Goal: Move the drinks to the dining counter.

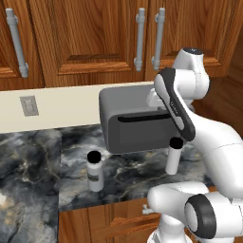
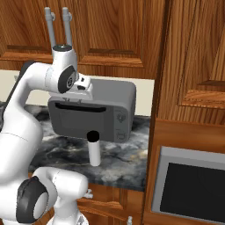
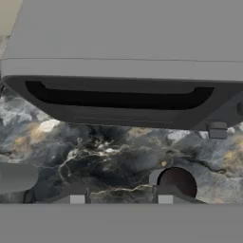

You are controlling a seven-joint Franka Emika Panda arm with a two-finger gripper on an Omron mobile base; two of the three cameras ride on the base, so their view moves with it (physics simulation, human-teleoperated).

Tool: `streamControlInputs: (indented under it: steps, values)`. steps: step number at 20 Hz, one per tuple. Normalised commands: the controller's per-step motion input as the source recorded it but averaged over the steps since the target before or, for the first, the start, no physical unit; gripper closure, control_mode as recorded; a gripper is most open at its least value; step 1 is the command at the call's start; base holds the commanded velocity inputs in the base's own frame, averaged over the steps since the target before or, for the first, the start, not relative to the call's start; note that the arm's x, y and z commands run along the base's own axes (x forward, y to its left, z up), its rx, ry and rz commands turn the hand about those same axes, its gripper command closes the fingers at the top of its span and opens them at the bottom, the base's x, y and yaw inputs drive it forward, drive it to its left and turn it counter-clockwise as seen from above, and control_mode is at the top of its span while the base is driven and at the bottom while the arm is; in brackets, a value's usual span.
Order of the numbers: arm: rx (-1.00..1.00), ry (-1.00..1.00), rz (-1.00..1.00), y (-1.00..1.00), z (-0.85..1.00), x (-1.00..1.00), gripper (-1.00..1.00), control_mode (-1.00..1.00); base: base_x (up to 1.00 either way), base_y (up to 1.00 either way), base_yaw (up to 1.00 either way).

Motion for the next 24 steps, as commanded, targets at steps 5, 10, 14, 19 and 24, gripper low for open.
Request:
streamControlInputs:
  steps: [5, 10, 14, 19, 24]
  values:
    - [0.0, 0.06, 0.0, 0.0, -0.12, -0.05, -1.0, -1.0, 0.0, 0.0, 0.0]
    - [0.0, 0.14, 0.0, -0.21, -0.51, -0.18, -1.0, -1.0, 0.0, 0.0, 0.0]
    - [0.0, 0.21, 0.0, -0.35, -0.5, 0.0, -1.0, -1.0, 0.0, 0.0, 0.0]
    - [-0.01, 0.26, 0.0, -0.38, -0.47, 0.0, -1.0, -1.0, 0.0, 0.0, 0.0]
    - [-0.04, 0.27, 0.0, -0.18, -0.41, 0.04, -1.0, -1.0, 0.0, 0.0, 0.0]
